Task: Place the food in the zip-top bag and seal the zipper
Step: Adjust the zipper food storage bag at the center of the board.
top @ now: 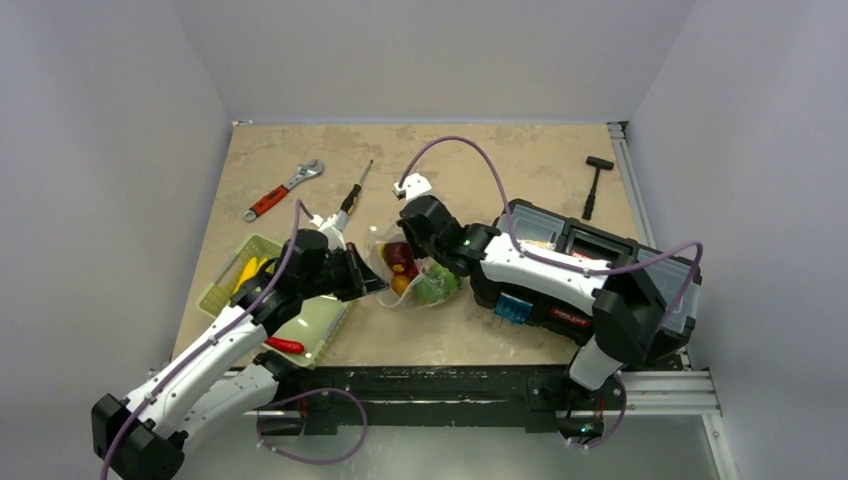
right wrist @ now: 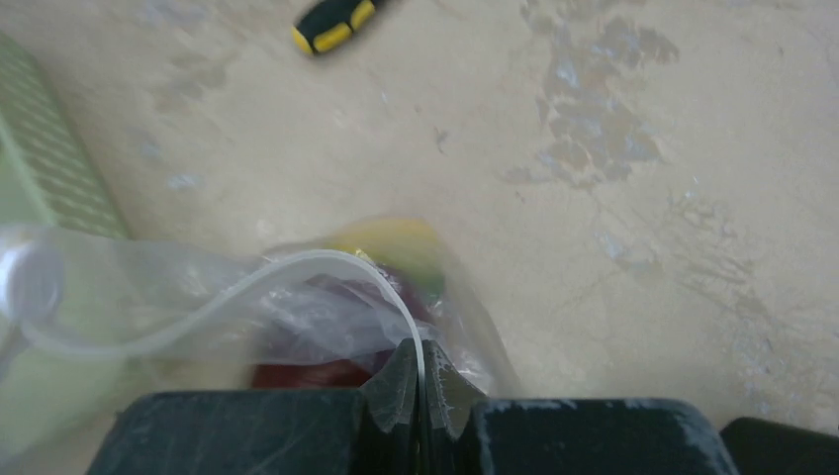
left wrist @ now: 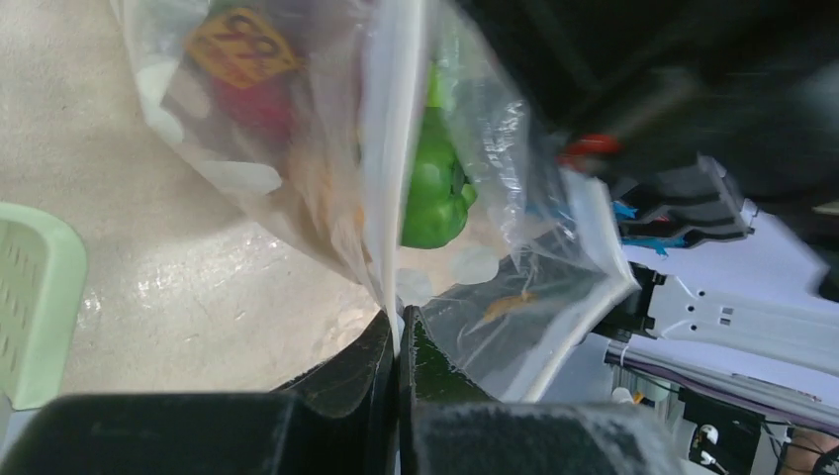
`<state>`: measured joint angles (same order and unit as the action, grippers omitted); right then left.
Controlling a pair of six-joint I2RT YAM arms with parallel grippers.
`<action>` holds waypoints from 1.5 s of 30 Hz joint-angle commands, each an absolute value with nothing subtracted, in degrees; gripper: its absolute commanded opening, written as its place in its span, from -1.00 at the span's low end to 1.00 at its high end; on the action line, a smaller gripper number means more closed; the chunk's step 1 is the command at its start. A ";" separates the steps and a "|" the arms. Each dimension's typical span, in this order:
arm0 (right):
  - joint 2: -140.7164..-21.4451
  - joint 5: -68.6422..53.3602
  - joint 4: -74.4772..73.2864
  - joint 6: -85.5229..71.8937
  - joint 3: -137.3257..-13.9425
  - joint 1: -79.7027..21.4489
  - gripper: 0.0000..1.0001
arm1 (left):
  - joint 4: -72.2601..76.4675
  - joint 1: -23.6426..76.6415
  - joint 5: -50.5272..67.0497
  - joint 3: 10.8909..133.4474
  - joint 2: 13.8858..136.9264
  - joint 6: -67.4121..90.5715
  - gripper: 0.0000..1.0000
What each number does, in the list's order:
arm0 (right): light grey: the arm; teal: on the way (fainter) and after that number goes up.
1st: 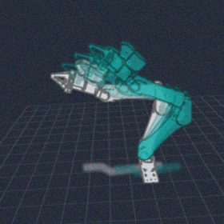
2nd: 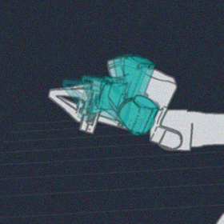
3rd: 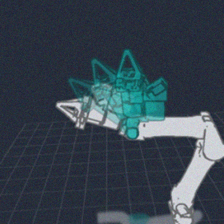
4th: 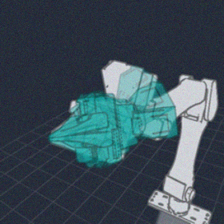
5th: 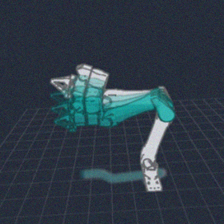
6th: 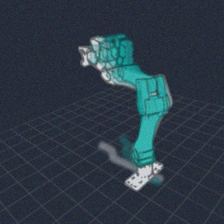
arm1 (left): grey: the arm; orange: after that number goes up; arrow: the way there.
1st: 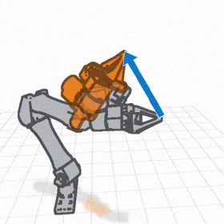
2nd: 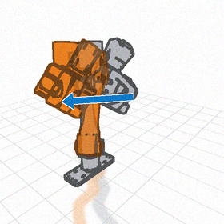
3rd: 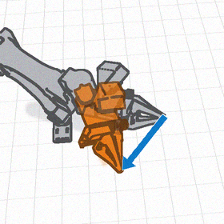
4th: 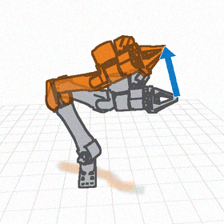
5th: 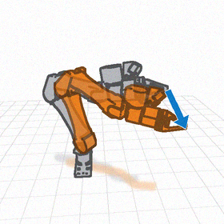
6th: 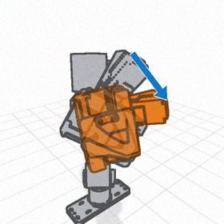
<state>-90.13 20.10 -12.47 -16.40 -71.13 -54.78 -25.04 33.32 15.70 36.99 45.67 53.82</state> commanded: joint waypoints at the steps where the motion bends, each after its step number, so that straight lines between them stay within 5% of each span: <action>1: -87.97 26.73 -18.41 -13.35 -78.12 -54.90 -1.00 | -23.12 32.89 17.64 46.72 46.08 51.02 -1.00; 9: -75.47 16.41 -9.22 -15.14 -71.84 -55.11 -1.00 | -22.87 32.93 18.50 47.57 44.02 51.84 -1.00; 16: -80.64 18.03 -8.48 -16.74 -68.15 -55.07 -1.00 | -19.11 32.90 17.95 39.40 44.80 54.49 -1.00; 24: -79.98 20.56 -8.28 -15.13 -68.79 -55.05 -1.00 | -26.19 32.84 14.84 45.97 46.10 49.66 -1.00; 33: -77.56 19.15 -6.57 -14.95 -67.05 -55.09 -1.00 | -47.58 32.77 5.01 53.89 40.21 41.64 0.63; 45: -74.00 19.82 -5.74 -11.01 -64.66 -55.03 -1.00 | -78.84 29.74 -22.49 67.66 40.35 31.61 0.94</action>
